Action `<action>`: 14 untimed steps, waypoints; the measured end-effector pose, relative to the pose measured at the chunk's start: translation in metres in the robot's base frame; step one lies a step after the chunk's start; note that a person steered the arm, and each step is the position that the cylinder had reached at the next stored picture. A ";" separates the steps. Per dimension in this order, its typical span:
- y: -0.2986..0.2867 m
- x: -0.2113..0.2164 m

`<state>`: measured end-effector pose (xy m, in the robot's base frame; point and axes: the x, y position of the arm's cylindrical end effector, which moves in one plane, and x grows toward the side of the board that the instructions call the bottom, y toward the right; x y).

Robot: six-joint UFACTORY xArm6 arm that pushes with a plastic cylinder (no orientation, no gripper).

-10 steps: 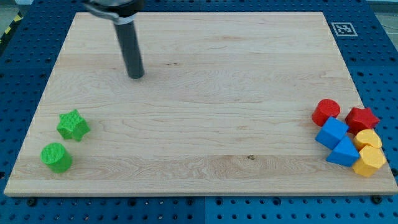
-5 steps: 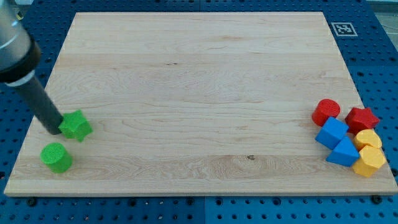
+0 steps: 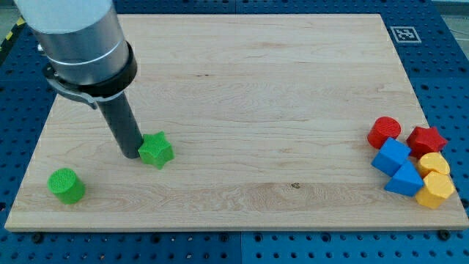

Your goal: Move the green star into a group of blocks

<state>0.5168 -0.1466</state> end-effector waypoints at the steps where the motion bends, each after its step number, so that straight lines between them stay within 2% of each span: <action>1: 0.033 0.000; 7: 0.144 0.012; 9: 0.147 0.012; 14: 0.202 0.006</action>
<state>0.5233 0.0552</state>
